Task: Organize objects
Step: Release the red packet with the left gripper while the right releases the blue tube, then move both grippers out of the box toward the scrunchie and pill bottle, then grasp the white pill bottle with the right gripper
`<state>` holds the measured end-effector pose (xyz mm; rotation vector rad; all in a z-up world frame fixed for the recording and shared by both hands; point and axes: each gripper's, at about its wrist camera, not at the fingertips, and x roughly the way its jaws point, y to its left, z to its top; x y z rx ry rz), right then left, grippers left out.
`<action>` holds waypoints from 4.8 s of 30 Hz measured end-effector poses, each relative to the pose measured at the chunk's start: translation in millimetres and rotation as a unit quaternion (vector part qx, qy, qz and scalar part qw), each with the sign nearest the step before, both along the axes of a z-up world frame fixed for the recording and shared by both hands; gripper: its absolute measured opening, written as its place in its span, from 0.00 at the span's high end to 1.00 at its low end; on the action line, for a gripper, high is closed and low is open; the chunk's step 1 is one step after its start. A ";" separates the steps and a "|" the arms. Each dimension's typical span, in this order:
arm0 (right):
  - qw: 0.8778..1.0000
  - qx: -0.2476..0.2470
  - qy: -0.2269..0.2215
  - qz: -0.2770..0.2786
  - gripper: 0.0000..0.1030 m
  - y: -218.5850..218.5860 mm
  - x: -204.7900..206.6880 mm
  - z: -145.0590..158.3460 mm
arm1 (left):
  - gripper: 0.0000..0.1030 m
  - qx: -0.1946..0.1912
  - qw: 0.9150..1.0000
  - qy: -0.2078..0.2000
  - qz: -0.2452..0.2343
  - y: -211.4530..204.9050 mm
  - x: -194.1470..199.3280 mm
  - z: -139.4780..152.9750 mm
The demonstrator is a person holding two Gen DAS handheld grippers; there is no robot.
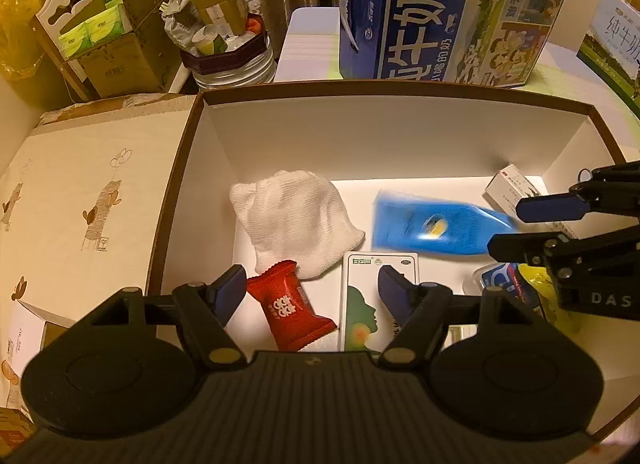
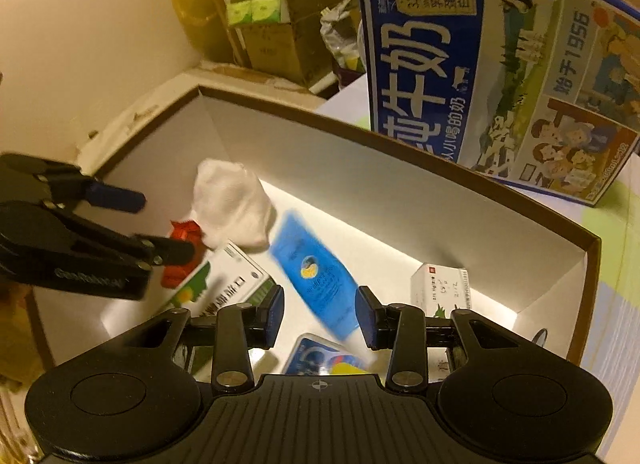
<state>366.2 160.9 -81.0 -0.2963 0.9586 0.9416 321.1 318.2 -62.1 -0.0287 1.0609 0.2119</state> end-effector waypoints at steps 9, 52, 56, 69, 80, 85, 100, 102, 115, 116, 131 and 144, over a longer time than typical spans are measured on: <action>1.000 0.010 -0.007 -0.012 0.62 -20.0 -17.9 16.3 | 0.29 -0.016 1.000 -0.012 -0.001 -6.4 -12.7 10.9; 0.992 0.069 0.001 -0.108 0.61 -127.8 -117.4 80.6 | 0.15 -0.053 0.997 -0.062 -0.013 -92.6 -116.6 68.8; 0.991 0.071 -0.002 -0.114 0.61 -140.3 -123.5 86.0 | 0.15 -0.055 0.996 -0.065 -0.021 -106.1 -120.4 71.3; 0.987 0.068 0.024 -0.145 0.61 -196.7 -139.8 83.7 | 0.15 -0.062 0.996 -0.042 -0.058 -163.1 -127.4 62.3; 0.979 0.060 0.047 -0.187 0.61 -259.3 -146.3 75.3 | 0.15 -0.074 0.991 -0.021 -0.111 -225.7 -129.4 54.7; 0.973 0.050 0.056 -0.216 0.61 -294.6 -147.7 70.6 | 0.15 -0.080 0.987 -0.011 -0.138 -259.2 -125.5 49.1; 0.954 0.031 0.062 -0.293 0.61 -383.1 -138.0 60.0 | 0.15 -0.086 0.977 0.016 -0.196 -336.7 -97.6 33.0; 0.951 0.028 0.061 -0.301 0.61 -392.0 -135.3 59.0 | 0.15 -0.086 0.976 0.019 -0.201 -345.2 -93.1 30.2; 0.943 0.012 0.053 -0.327 0.61 -423.1 -110.8 44.8 | 0.15 -0.082 0.977 0.022 -0.196 -374.9 -62.3 13.8; 0.943 0.012 0.053 -0.328 0.61 -425.0 -108.2 43.3 | 0.15 -0.081 0.978 0.023 -0.193 -376.3 -59.3 12.0; 0.946 0.012 0.024 -0.323 0.61 -428.6 -69.3 21.3 | 0.15 -0.073 0.982 0.031 -0.169 -389.8 -26.3 -11.9; 0.957 0.000 0.003 -0.289 0.61 -410.9 -25.0 -13.8 | 0.15 -0.064 0.987 0.032 -0.144 -387.8 -3.2 -30.1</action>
